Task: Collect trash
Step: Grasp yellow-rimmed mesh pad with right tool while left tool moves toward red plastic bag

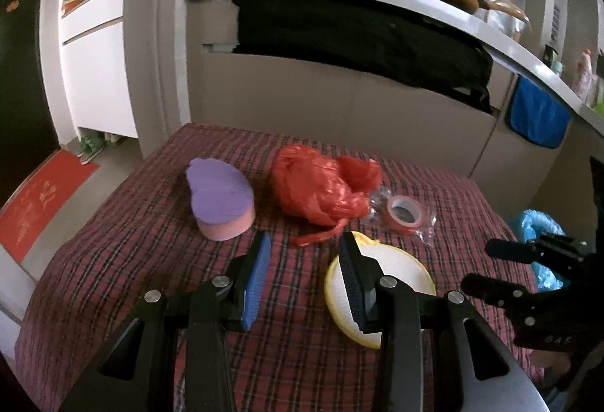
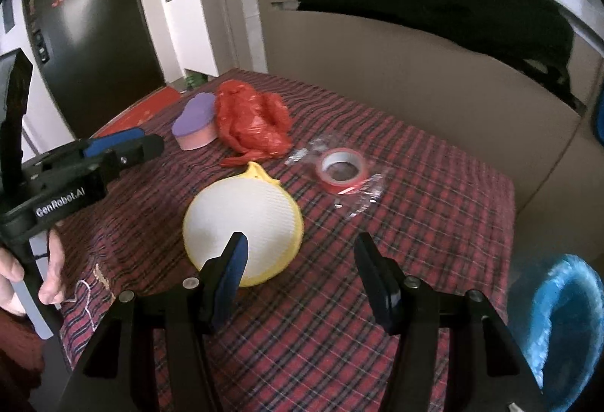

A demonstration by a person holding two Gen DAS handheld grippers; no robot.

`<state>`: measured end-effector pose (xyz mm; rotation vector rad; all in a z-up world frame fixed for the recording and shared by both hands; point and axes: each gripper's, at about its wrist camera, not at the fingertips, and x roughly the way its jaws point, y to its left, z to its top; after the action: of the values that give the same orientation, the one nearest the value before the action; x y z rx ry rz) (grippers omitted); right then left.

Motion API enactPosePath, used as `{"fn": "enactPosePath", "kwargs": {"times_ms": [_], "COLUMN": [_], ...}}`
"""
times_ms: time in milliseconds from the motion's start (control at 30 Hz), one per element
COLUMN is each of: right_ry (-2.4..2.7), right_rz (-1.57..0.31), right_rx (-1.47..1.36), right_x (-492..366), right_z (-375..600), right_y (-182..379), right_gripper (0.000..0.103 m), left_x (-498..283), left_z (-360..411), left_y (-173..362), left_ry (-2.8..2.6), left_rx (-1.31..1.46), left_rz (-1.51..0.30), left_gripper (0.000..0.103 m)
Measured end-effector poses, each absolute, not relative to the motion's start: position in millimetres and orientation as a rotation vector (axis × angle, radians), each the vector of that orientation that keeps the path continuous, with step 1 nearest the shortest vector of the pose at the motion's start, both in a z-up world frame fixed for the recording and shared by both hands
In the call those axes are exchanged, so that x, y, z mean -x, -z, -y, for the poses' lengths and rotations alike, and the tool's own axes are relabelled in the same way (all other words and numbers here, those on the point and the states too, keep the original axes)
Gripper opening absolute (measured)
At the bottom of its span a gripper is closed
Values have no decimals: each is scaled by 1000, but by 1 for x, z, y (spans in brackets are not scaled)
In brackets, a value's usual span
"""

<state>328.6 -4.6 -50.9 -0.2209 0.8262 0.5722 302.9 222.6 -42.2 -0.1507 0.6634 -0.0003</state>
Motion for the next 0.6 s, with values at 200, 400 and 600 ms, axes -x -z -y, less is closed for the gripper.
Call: {"fn": "enactPosePath", "kwargs": {"times_ms": [200, 400, 600], "right_ry": [-612, -664, -654], "right_rz": [-832, -846, -905], "right_rx": [209, 236, 187], "right_x": [-333, -339, -367], "right_z": [-5, -27, -35], "right_y": [56, 69, 91], "right_gripper": [55, 55, 55], "left_x": [-301, -300, -296], "left_z": [-232, -245, -262], "left_y": [44, 52, 57], "left_ry": [-15, -26, -41], "left_rx": [153, 180, 215], "left_rz": [-668, -684, -699], "left_gripper": [39, 39, 39]}}
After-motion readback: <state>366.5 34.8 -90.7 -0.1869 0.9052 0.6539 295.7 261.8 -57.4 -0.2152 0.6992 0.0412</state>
